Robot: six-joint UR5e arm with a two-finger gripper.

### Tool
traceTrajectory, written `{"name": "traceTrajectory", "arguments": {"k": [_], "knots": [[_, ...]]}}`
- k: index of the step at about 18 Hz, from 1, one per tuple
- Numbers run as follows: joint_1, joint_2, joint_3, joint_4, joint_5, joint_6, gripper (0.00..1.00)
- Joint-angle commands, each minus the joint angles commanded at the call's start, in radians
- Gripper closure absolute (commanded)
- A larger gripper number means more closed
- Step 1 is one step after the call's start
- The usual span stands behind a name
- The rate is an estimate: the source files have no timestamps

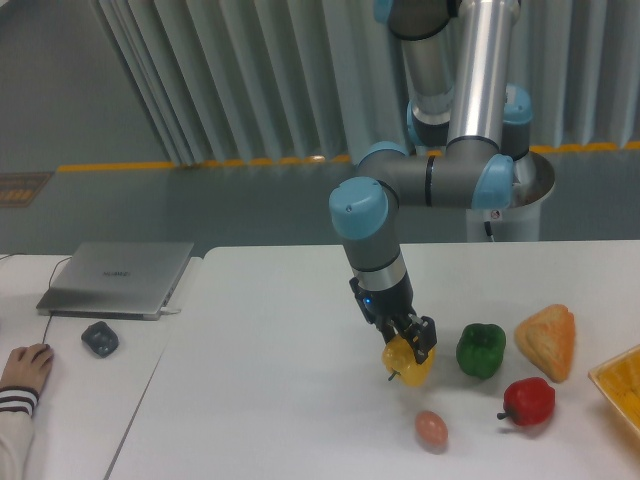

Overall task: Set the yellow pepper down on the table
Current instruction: 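Lower the yellow pepper onto the table beside the green pepper, then open the gripper to release the yellow pepper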

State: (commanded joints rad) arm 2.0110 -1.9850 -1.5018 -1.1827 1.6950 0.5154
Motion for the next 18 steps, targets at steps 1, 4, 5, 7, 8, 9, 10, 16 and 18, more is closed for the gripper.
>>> {"name": "traceTrajectory", "arguments": {"k": [1,4,5,7,8,9,10,16,18], "knots": [[0.000,0.000,-0.003,0.000,0.000,0.000,0.39],[0.000,-0.003,-0.011,0.000,-0.002,0.000,0.39],[0.000,-0.003,-0.015,0.000,-0.002,0.000,0.39],[0.000,-0.005,-0.018,0.000,-0.002,0.000,0.37],[0.000,-0.005,-0.018,0.000,-0.002,0.002,0.35],[0.000,-0.005,-0.018,0.000,0.000,0.002,0.35],[0.000,-0.005,-0.017,0.000,-0.002,0.002,0.34],[-0.006,-0.017,-0.015,0.000,0.020,-0.002,0.02],[-0.014,-0.015,-0.015,0.000,0.037,-0.003,0.01]]}}
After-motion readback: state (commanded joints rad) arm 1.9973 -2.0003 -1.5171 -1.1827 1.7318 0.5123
